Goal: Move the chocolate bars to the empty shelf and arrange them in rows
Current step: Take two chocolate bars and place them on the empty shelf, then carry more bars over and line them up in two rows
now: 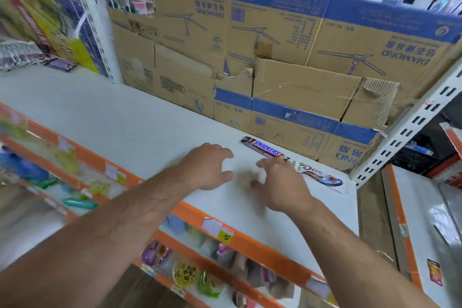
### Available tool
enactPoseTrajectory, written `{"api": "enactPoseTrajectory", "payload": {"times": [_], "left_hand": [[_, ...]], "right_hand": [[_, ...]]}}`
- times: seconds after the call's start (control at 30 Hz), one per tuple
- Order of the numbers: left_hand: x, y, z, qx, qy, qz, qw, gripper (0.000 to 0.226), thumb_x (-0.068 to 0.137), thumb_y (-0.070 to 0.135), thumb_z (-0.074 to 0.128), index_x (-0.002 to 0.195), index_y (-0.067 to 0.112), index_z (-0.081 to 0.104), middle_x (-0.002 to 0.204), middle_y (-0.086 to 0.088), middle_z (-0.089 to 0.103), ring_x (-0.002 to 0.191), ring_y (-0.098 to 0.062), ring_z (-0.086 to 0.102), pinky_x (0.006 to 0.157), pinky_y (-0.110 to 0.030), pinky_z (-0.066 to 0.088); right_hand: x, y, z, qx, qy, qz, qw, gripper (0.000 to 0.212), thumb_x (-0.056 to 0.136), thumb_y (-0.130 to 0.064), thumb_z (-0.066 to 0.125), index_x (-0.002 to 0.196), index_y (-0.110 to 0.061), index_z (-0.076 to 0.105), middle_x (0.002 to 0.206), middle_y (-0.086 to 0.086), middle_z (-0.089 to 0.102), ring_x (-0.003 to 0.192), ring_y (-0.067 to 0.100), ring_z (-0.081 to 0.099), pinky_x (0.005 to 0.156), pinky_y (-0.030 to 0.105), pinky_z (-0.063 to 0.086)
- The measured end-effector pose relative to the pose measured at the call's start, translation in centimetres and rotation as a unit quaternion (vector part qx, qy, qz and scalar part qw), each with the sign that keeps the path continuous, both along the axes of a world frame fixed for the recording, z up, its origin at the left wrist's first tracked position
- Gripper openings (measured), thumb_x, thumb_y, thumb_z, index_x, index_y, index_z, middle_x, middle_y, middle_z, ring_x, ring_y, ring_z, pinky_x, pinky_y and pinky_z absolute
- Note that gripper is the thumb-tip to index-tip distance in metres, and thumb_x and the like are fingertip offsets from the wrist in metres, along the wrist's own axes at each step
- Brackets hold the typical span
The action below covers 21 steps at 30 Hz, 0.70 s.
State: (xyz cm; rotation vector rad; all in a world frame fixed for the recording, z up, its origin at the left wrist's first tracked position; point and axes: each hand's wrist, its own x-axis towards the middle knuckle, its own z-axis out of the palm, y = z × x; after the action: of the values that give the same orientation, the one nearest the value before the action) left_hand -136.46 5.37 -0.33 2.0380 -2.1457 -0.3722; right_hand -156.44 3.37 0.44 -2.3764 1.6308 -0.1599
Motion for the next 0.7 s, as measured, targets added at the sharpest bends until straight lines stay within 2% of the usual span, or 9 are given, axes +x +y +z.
{"api": "enactPoseTrajectory", "payload": {"times": [0.17,0.37,0.57,0.7], "left_hand": [[8.5,4.4,0.6,-0.026,0.010,0.032,0.999,0.056,0.089,0.057,0.052,0.139,0.032,0.044,0.139,0.004,0.049,0.132,-0.020,0.037,0.106,-0.036,0.034],[22.9,10.4,1.7,-0.026,0.002,0.083,0.996,0.057,0.089,0.058,0.050,0.139,0.032,0.043,0.141,0.001,0.047,0.132,-0.021,0.036,0.105,-0.039,0.035],[34.6,15.9,2.1,-0.049,0.006,0.142,0.989,0.054,0.088,0.056,0.055,0.132,0.026,0.052,0.131,-0.002,0.057,0.120,-0.024,0.051,0.097,-0.038,0.043],[40.5,18.0,2.3,-0.074,0.013,0.174,0.982,0.047,0.087,0.053,0.058,0.129,0.031,0.055,0.125,0.002,0.060,0.118,-0.021,0.053,0.095,-0.037,0.044]], "right_hand": [[9.2,2.7,0.9,-0.013,0.002,0.041,0.999,0.054,0.084,-0.049,0.059,0.133,-0.030,0.051,0.133,0.000,0.052,0.125,0.024,0.045,0.098,0.041,0.044],[23.2,6.6,1.4,-0.019,-0.022,0.088,0.996,0.054,0.084,-0.049,0.059,0.133,-0.031,0.049,0.132,-0.001,0.051,0.124,0.022,0.045,0.097,0.038,0.044],[35.8,9.3,1.8,-0.010,-0.031,0.146,0.989,0.056,0.084,-0.056,0.056,0.134,-0.032,0.050,0.135,-0.002,0.050,0.125,0.020,0.045,0.097,0.036,0.041],[42.6,9.9,2.1,-0.007,-0.024,0.197,0.980,0.054,0.085,-0.054,0.057,0.134,-0.031,0.050,0.134,0.002,0.050,0.124,0.023,0.045,0.098,0.038,0.042]]}}
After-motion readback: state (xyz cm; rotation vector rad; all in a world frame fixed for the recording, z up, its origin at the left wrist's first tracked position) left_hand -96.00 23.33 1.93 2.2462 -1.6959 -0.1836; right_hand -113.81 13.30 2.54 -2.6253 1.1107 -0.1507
